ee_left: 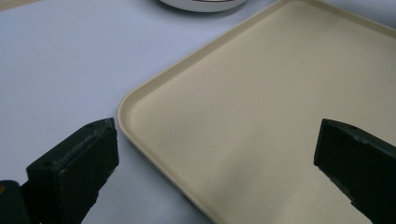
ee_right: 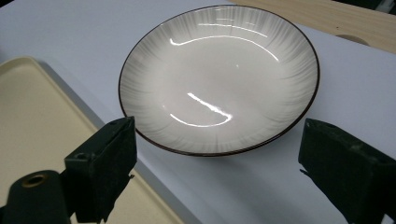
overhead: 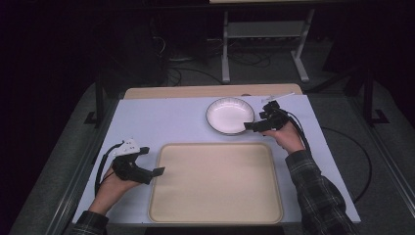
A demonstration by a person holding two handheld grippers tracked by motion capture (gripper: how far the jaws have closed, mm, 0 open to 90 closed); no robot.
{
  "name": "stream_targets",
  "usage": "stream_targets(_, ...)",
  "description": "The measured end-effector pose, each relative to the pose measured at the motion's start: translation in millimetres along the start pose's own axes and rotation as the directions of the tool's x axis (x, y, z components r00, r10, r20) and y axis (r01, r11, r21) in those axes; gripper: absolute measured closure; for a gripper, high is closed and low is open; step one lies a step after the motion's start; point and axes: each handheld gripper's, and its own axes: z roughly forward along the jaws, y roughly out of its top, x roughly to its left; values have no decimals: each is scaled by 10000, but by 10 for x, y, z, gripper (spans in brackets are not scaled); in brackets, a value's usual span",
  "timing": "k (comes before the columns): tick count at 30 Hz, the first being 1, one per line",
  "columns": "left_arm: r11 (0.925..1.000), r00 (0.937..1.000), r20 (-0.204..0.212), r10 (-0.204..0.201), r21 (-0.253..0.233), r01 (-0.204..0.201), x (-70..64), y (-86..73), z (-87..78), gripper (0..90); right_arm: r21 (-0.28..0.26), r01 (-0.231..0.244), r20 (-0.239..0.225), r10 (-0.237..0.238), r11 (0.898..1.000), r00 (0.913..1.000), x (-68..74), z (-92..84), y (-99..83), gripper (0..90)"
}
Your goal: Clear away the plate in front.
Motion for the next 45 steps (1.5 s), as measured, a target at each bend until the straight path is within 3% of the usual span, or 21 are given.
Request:
stream_targets(27,10000,10000,-17,-57,-23,57,15,-5,-8,0,209,-993,225,988,9948,9949,-305,310,207,186)
stream_targets(35,10000,10000,-59,-3,40,3,8,-5,-2,0,290,-1365,140,1362,9902,9906,-408,418,173,297)
stream_targets(45,10000,10000,-62,29,61,-28,7,-5,-1,0,344,-2193,-44,2195,9751,9756,-548,488,99,451)
